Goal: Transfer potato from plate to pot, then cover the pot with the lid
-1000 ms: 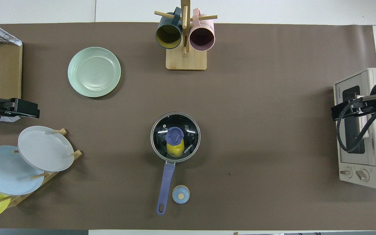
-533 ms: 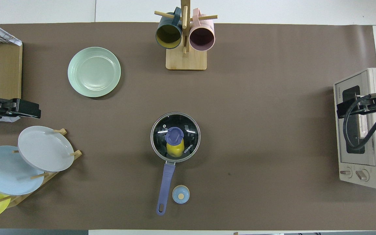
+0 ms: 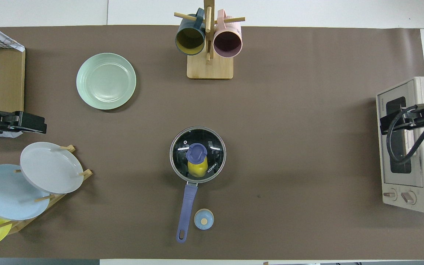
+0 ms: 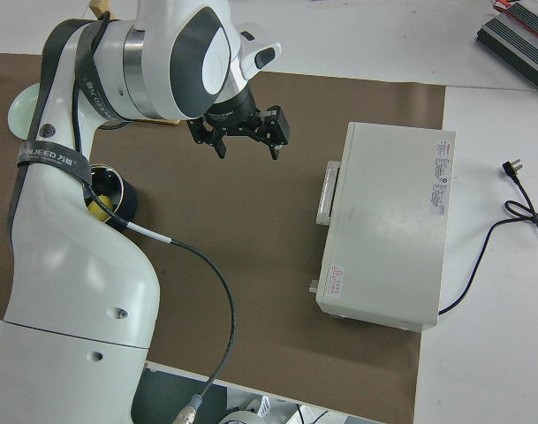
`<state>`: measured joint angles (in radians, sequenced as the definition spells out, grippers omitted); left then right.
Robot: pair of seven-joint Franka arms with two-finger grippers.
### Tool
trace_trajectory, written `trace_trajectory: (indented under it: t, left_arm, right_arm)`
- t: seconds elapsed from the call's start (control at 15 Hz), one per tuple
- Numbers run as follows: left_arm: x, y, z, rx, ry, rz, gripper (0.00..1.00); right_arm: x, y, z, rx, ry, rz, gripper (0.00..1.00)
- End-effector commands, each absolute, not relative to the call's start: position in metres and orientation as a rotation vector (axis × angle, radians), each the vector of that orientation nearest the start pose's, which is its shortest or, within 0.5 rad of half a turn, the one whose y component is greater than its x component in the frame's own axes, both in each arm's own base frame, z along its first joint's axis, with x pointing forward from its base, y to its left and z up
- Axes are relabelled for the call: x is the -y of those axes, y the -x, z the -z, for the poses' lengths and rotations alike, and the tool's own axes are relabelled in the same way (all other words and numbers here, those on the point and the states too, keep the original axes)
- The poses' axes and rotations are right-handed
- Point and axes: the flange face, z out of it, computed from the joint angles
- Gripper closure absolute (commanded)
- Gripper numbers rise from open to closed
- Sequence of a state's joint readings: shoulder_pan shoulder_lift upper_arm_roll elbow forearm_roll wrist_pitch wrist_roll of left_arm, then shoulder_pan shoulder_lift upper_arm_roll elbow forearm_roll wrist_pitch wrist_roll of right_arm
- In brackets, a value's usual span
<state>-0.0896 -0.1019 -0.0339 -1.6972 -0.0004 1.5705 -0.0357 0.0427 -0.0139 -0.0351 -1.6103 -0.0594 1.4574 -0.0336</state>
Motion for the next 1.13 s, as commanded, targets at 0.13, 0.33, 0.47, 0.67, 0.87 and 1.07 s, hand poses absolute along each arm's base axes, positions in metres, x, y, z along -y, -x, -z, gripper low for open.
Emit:
trace_trajectory:
  t: [0.13,0.33,0.47,0.67,0.87,1.07]
  left_arm:
    - [0.0672,-0.5084,-0.6214,-0.134,3.138,-0.039,0.00]
    - [0.0672,-0.5084,-0.6214,-0.134,3.138,-0.039,0.00]
    - [0.0672,-0.5084,-0.6214,-0.134,3.138,-0.039,0.00]
    - [0.0672,-0.5085,-0.6221,-0.134,3.138,-0.036,0.00]
    - [0.0672,-0.5083,-0.6220,-0.134,3.138,-0.039,0.00]
    - [0.0672,-0.5084,-0.6234,-0.134,3.138,-0.034,0.00]
  right_arm:
    - [0.0051,-0.5387,-0.6087,0.030,3.174,-0.235,0.00]
    - [0.0042,-0.5385,-0.6086,0.032,3.174,-0.237,0.00]
    - [0.0043,-0.5376,-0.6091,0.032,3.174,-0.242,0.00]
    - [0.0075,-0.5390,-0.6100,0.028,3.174,-0.223,0.00]
    - [0.0065,-0.5392,-0.6101,0.028,3.173,-0.220,0.00]
    - [0.0065,-0.5396,-0.6093,0.028,3.173,-0.223,0.00]
